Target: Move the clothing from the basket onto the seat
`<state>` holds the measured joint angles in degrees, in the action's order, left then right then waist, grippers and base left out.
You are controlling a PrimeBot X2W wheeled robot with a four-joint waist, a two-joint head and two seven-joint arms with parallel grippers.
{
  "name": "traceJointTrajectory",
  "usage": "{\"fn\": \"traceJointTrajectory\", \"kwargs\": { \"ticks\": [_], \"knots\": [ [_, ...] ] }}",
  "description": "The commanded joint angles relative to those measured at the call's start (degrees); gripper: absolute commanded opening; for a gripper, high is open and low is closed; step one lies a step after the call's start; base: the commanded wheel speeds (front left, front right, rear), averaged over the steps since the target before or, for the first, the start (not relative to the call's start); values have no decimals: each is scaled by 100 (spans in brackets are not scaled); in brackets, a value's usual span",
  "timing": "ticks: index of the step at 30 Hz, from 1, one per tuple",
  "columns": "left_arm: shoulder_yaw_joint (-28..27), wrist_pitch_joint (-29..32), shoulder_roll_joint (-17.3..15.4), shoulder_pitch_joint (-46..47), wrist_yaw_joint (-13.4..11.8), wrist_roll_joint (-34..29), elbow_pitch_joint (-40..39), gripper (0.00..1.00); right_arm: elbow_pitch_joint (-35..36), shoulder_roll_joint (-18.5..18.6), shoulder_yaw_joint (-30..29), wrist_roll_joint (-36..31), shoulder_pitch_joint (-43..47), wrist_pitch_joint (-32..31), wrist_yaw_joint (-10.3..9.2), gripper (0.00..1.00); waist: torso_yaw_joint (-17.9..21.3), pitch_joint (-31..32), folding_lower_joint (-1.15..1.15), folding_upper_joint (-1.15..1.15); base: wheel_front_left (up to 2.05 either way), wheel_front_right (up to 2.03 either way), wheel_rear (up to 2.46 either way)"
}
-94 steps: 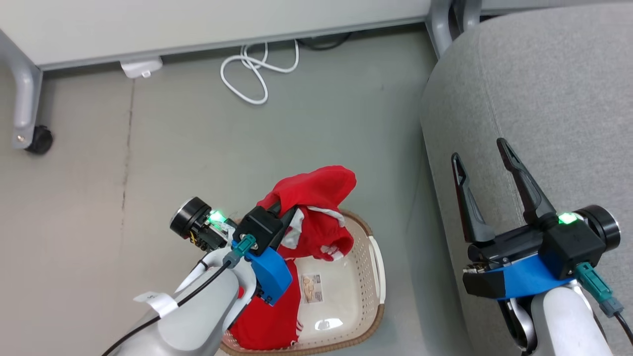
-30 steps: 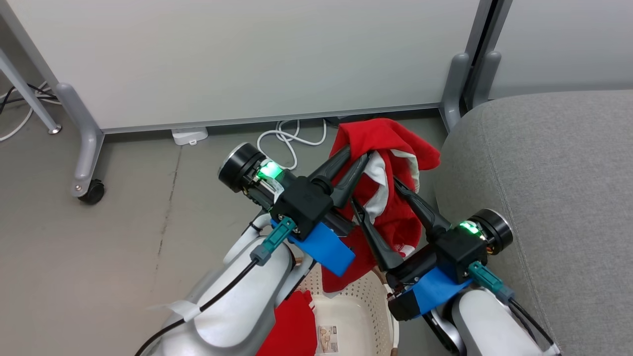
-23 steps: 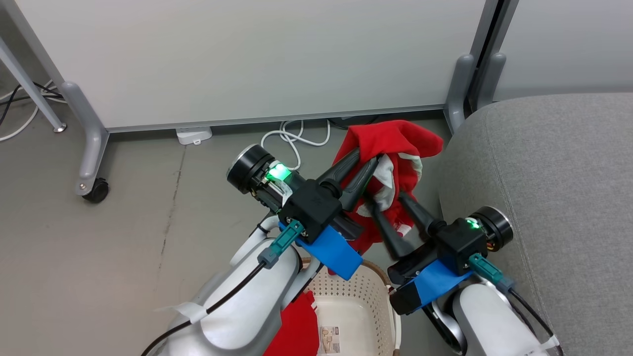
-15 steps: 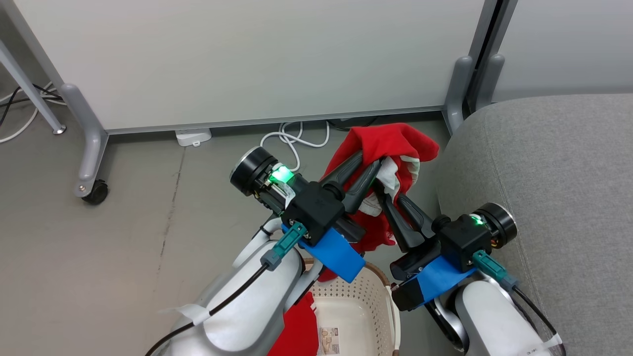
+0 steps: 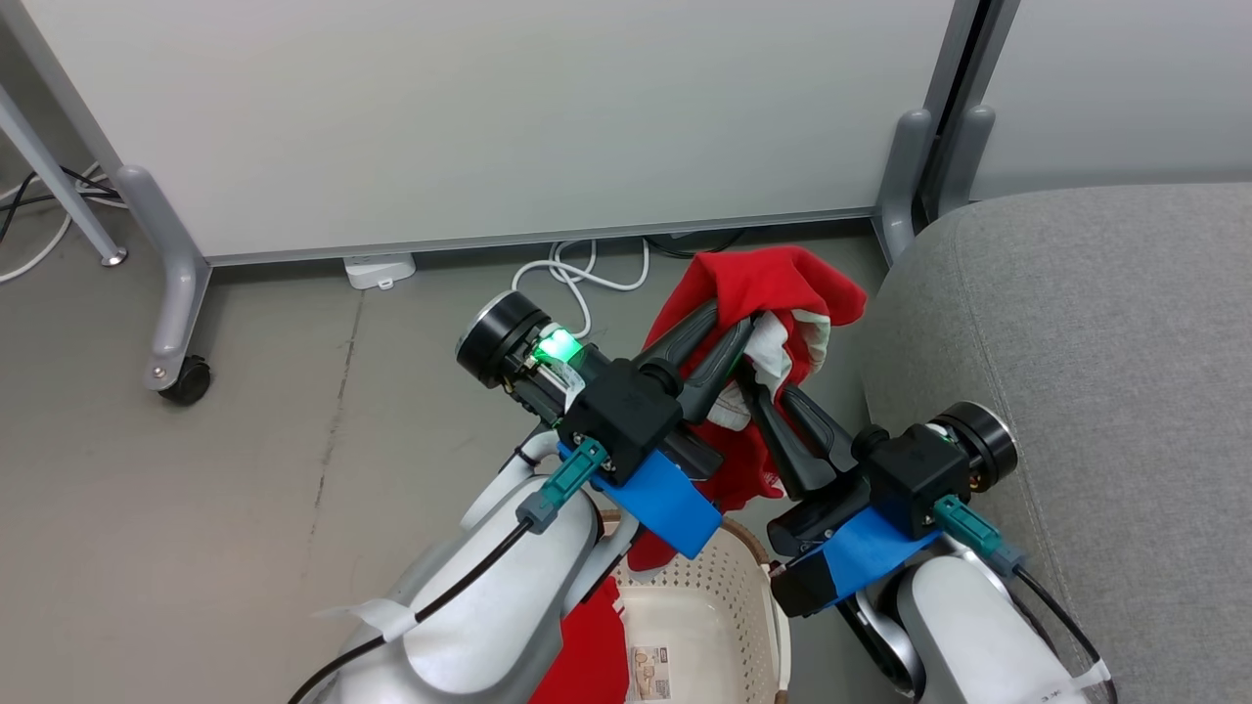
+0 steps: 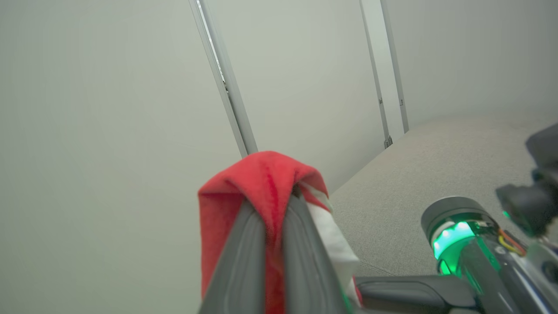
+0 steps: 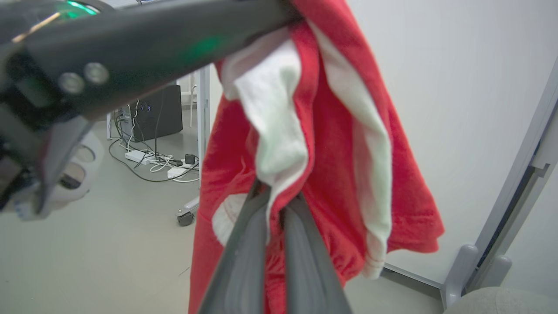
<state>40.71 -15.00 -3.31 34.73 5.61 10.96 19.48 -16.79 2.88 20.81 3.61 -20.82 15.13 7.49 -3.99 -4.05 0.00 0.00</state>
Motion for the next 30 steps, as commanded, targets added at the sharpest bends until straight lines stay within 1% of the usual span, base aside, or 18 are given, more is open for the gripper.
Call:
{"fn": "traceJointTrajectory", "kwargs": {
  "ticks": [1,5,6,7,21,25,30],
  "knots": [
    [-37,-28,5,-55,8,-45,9,0,31,1,13,44,-37,4,1,0,2,0,0,0,0,0,0],
    [-59,-28,9,-71,13,-18,46,0,36,1,26,68,-36,4,1,0,7,-2,0,0,0,0,0],
    [-55,-28,11,-83,15,2,76,46,39,1,26,71,-34,4,1,0,9,-2,0,0,0,0,0],
    [-51,-28,14,-74,18,2,85,100,42,1,24,79,-34,4,1,0,9,-6,0,0,0,0,0],
    [4,-28,28,-9,24,-45,139,100,49,2,-199,39,-82,4,1,0,10,-180,0,0,0,0,0],
    [-34,-27,-12,-25,-2,-85,91,100,61,3,-323,-15,-44,4,1,0,113,-277,0,0,0,0,0],
    [-59,-22,-129,-94,2,-132,52,100,140,3,-548,-121,8,4,1,0,376,-436,0,0,0,0,0]
  ]
}}
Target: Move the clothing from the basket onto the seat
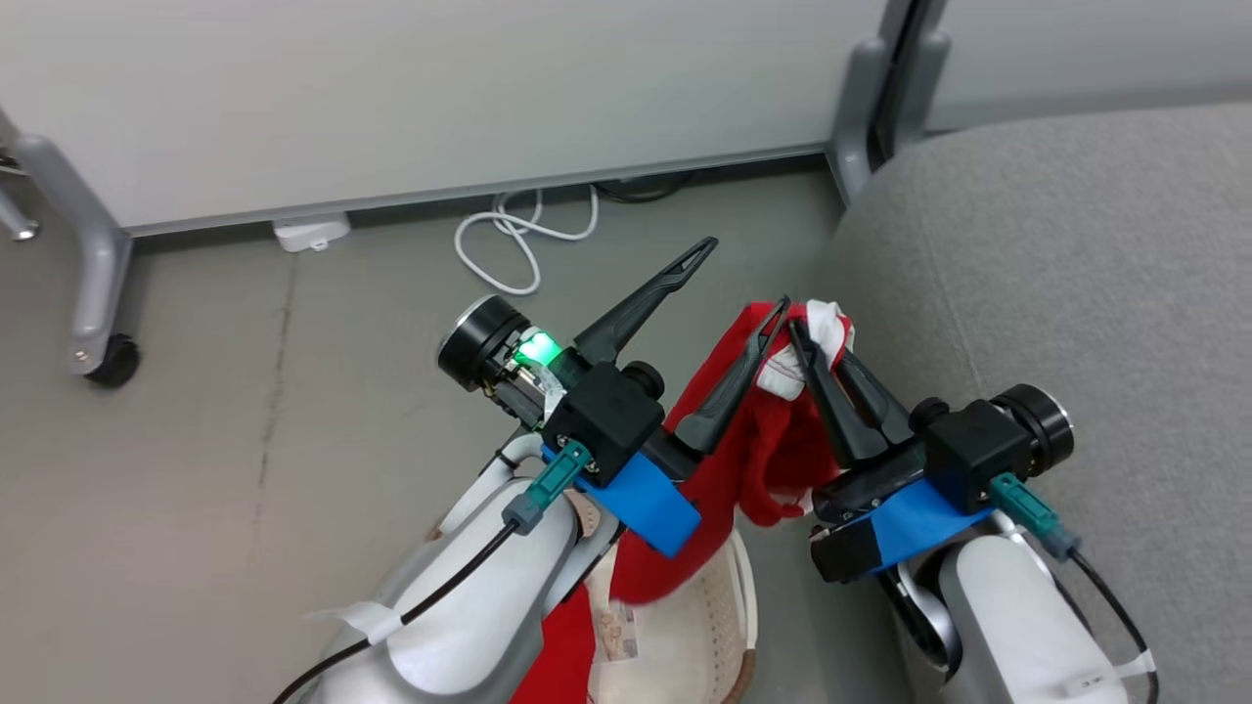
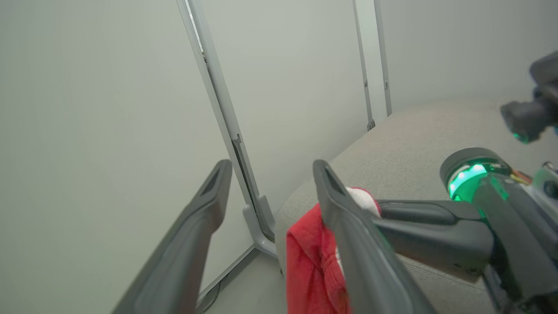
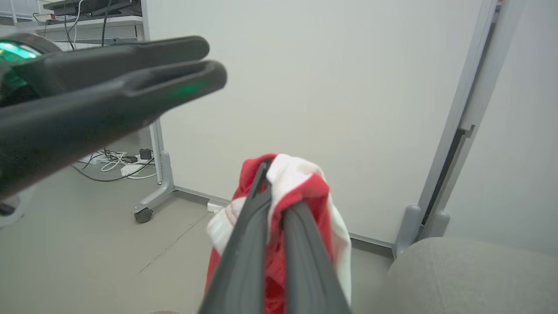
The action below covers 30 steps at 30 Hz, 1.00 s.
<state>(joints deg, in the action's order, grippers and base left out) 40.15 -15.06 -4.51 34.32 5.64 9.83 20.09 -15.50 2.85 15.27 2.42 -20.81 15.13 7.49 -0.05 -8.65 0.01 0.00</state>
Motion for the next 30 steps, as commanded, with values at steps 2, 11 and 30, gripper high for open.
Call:
{"fn": "traceJointTrajectory", "kwargs": {
  "ticks": [2,11,30],
  "knots": [
    [1,-17,-57,-81,-3,-38,-32,100,73,7,-94,-53,13,4,1,0,130,-51,-1,0,0,0,0],
    [43,-18,-233,-76,21,-136,-89,100,411,4,-558,-202,86,4,1,0,782,-411,-1,0,0,0,0],
    [134,-17,-348,-92,33,-202,-87,100,953,6,-1682,-204,632,4,1,0,1514,-656,-1,0,0,0,0]
  ]
}}
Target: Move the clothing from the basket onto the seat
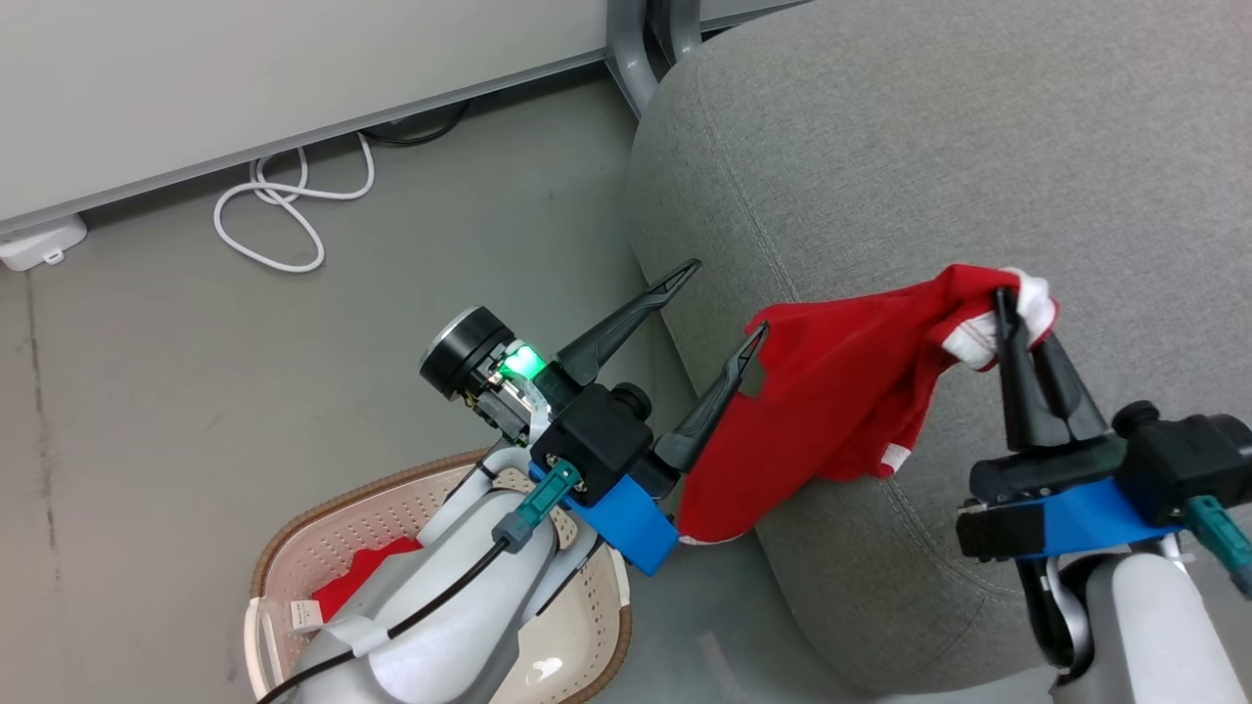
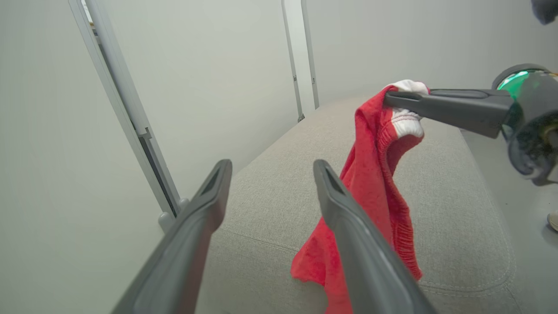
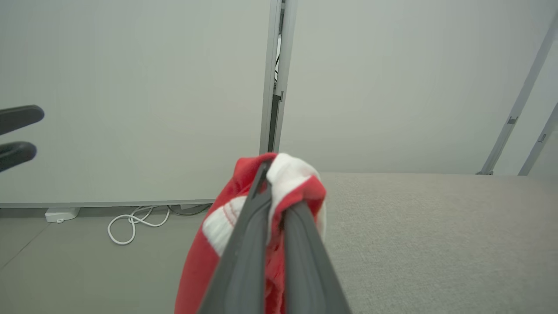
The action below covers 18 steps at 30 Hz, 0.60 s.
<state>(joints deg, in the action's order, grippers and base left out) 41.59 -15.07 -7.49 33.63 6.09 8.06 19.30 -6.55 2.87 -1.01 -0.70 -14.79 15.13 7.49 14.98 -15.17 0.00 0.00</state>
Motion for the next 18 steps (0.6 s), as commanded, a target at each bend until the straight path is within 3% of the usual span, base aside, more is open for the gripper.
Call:
{"fn": "traceJointTrajectory", "kwargs": {
  "ticks": [1,12,18],
  "knots": [
    [-11,-17,-53,-23,-13,-29,-14,100,105,3,-85,103,38,4,1,0,19,-11,0,0,0,0,0],
    [-57,-17,-100,122,-9,-71,-96,100,593,11,-634,-105,-788,4,1,0,-89,-232,0,0,0,0,0],
    [-68,-17,-151,299,-13,-134,-143,100,742,439,-1052,-197,-1834,4,1,0,-216,-644,0,0,0,0,0]
  ]
}}
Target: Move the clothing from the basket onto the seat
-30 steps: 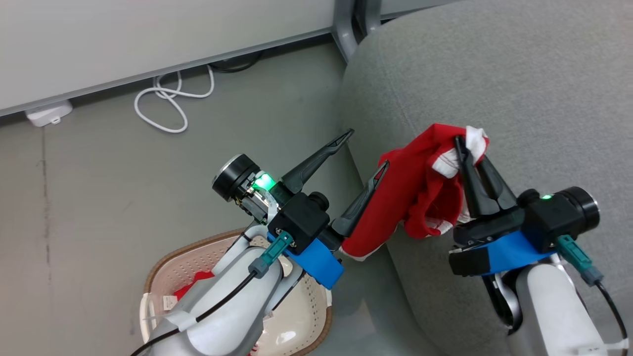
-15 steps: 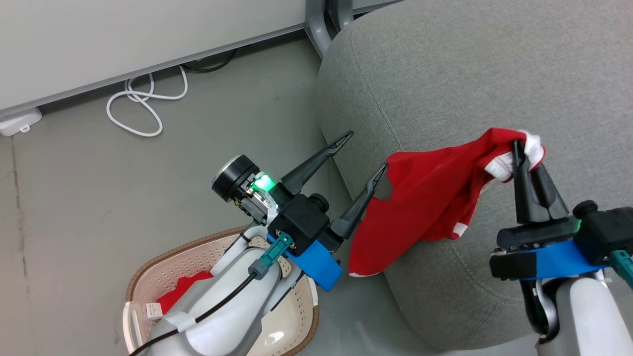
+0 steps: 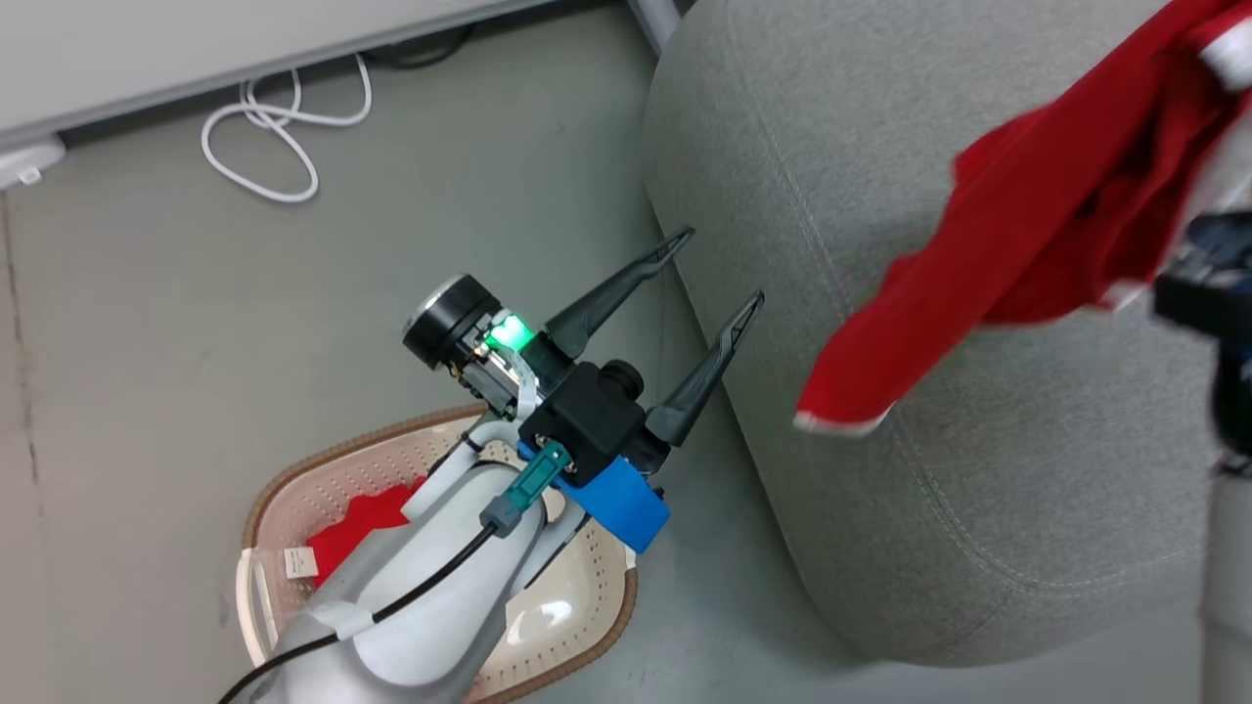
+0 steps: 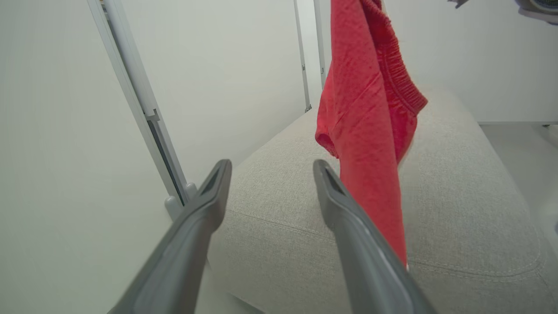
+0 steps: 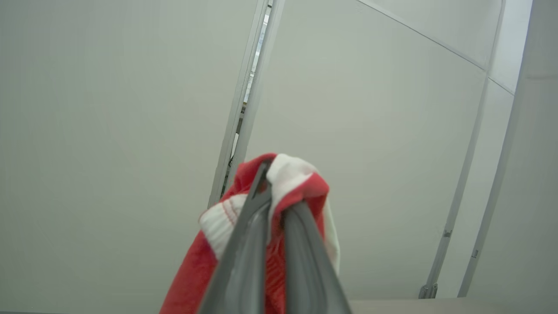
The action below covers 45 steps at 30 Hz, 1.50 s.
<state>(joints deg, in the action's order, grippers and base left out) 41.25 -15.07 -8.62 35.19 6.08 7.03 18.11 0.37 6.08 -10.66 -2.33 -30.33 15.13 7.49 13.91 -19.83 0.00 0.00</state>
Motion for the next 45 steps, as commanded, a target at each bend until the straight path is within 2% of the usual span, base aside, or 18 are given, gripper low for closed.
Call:
{"fn": "traceJointTrajectory", "kwargs": {
  "ticks": [1,11,18,21,30,41,42,43,44,45],
  "knots": [
    [-26,-16,-39,178,-9,-43,-31,100,80,222,-184,-51,-469,4,1,0,-141,-273,0,0,0,0,0],
    [26,-16,-49,509,17,-132,-67,100,158,1222,-938,-75,-1937,3,1,0,-407,-976,0,0,0,0,0],
    [34,-17,-48,687,20,-170,-78,100,-441,1738,-1070,-62,-2559,3,1,0,-521,-1349,0,0,0,0,0],
    [59,-16,-30,755,28,-188,-74,100,-856,1743,-1088,-88,-2576,3,1,0,-578,-1452,0,0,0,0,0],
    [64,-16,18,840,23,-173,-52,100,-2061,1369,-1160,-112,-1897,3,1,0,-709,-1535,0,0,0,0,0],
    [57,-17,57,780,11,-146,-66,100,-3182,1049,-1270,-95,-1329,3,1,0,-853,-1453,0,0,0,0,0],
    [54,-16,59,759,7,-140,-63,100,-3239,1022,-1289,-116,-1303,3,1,16,-861,-1427,0,0,0,0,0],
    [46,-16,56,735,-2,-135,-61,100,-3271,1003,-1317,-142,-1279,3,1,47,-864,-1392,0,0,0,0,0],
    [34,-16,53,712,-10,-133,-61,100,-3302,976,-1356,-139,-1243,3,1,100,-866,-1352,0,0,0,0,0],
    [22,-17,53,693,-21,-126,-61,100,-3257,968,-1394,-151,-1207,3,1,100,-868,-1305,0,0,0,0,0]
  ]
}}
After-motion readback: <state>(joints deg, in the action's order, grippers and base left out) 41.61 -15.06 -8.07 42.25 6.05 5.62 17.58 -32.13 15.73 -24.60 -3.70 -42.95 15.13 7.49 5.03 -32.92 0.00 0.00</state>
